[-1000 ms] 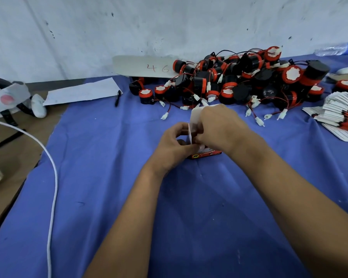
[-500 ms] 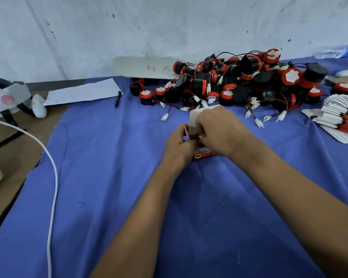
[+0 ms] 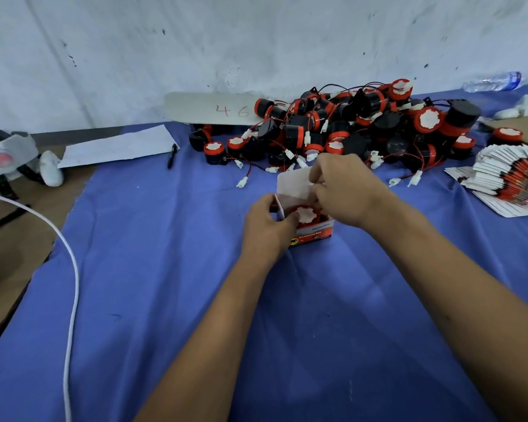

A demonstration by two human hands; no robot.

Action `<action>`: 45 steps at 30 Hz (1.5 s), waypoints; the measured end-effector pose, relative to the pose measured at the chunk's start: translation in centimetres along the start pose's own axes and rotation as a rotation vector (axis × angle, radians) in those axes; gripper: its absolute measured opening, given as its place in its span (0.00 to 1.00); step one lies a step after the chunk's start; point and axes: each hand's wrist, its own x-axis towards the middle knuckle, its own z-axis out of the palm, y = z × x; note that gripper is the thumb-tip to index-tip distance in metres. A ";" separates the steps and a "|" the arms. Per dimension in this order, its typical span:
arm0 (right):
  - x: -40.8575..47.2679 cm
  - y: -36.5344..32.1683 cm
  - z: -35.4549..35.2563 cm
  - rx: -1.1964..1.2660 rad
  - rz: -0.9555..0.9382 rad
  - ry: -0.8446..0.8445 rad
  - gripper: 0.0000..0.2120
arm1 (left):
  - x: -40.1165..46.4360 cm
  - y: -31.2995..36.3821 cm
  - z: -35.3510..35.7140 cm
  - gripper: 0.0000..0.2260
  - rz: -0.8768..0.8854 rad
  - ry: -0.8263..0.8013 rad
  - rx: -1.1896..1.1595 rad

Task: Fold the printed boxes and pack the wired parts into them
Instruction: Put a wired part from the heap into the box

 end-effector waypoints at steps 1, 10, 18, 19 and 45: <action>0.1 0.2 -0.1 -0.002 0.022 0.037 0.08 | 0.0 0.0 -0.1 0.08 -0.013 -0.006 -0.011; 0.1 -1.5 1.9 -0.119 0.036 0.096 0.08 | 0.1 0.1 -0.3 0.10 -0.029 -0.039 -0.050; 0.1 -1.7 3.2 -0.248 -0.059 0.066 0.06 | 0.2 0.1 -0.2 0.06 0.006 -0.037 -0.025; 0.2 -1.6 3.1 -0.250 -0.071 0.060 0.07 | 0.2 0.1 -0.1 0.06 0.008 -0.039 -0.026; 0.7 -0.4 3.2 -0.308 -0.223 -0.168 0.11 | 0.0 0.0 -0.2 0.05 0.081 -0.105 0.008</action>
